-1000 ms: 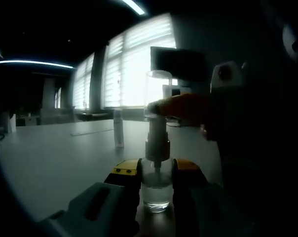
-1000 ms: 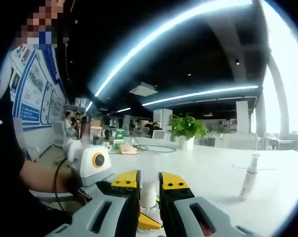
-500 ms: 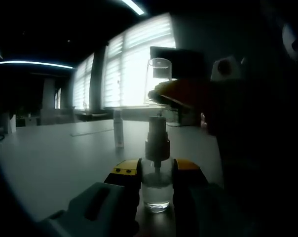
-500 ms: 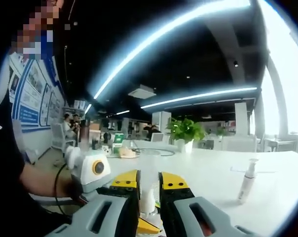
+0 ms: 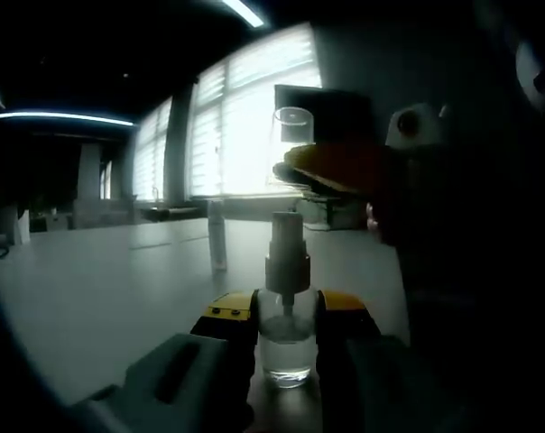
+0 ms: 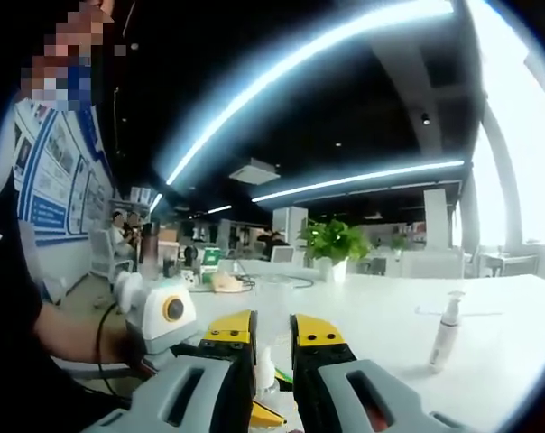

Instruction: Clamp pump bottle remove cover press pump head put on cover

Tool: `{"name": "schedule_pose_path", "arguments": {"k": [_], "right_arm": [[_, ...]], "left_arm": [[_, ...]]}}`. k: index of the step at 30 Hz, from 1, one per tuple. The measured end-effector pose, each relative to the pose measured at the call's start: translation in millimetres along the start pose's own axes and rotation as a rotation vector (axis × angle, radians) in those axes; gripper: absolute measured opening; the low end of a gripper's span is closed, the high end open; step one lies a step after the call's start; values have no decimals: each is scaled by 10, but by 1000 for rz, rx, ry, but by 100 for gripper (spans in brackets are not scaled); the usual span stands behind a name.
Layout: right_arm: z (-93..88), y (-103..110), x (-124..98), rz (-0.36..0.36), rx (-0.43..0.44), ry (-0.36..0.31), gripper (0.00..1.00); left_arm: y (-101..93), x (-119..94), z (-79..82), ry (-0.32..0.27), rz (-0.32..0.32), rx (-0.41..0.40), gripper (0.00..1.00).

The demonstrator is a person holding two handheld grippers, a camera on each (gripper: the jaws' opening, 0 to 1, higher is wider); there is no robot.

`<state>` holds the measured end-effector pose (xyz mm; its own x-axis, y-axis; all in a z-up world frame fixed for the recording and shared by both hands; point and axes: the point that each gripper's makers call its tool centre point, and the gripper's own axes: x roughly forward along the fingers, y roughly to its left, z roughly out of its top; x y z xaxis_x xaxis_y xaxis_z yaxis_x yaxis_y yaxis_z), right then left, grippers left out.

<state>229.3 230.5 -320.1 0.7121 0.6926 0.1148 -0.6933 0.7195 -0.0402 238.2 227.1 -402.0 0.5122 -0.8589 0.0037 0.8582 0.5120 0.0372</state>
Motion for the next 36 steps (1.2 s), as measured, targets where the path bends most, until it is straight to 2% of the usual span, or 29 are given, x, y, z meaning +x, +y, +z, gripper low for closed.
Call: {"name": "schedule_pose_path", "arguments": {"k": [22, 29, 36], "right_arm": [[-19, -273, -185, -98, 8, -12, 10], [-78, -440, -323, -164, 34, -23, 10], [-29, -617, -442, -202, 24, -26, 10]], "left_arm": [[13, -3, -9, 4, 1, -1, 16], [28, -5, -13, 6, 3, -7, 16], [22, -6, -11, 5, 1, -4, 16]]}}
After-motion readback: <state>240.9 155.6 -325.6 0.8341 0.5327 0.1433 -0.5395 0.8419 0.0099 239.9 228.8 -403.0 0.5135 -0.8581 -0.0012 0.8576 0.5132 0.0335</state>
